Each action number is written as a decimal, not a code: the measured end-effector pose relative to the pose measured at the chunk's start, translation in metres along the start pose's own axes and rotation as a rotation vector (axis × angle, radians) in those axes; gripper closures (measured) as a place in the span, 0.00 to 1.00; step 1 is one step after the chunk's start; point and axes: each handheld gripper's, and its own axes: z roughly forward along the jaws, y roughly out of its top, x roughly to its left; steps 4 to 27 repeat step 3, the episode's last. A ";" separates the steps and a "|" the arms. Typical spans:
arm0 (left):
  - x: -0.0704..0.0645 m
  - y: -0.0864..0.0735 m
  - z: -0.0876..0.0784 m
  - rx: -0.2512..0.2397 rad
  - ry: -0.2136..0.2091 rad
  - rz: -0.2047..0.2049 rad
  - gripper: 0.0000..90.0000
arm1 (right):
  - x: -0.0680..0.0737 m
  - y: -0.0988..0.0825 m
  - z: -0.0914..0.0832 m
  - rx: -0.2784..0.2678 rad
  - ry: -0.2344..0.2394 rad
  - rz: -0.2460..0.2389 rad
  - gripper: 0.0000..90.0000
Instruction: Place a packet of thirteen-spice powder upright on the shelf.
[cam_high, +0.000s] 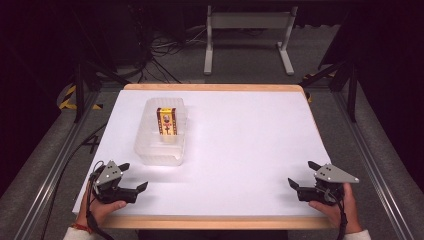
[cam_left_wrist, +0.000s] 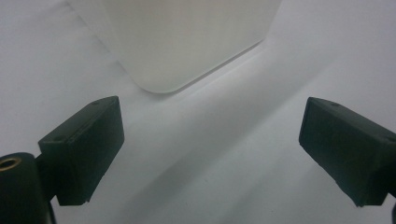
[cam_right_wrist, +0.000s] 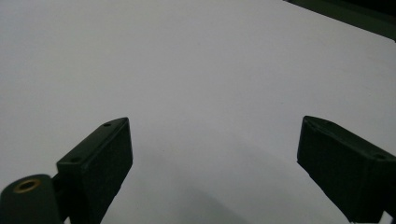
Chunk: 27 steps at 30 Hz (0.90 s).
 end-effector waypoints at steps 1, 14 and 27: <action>0.000 0.000 0.000 -0.001 -0.005 -0.003 0.08 | 0.000 0.000 0.000 0.000 0.002 0.000 0.12; 0.000 0.000 0.000 -0.001 -0.004 -0.008 0.08 | 0.000 0.000 0.000 -0.001 0.005 0.000 0.12; 0.000 0.000 0.000 -0.001 -0.004 -0.008 0.08 | 0.000 0.000 0.000 -0.001 0.005 0.000 0.12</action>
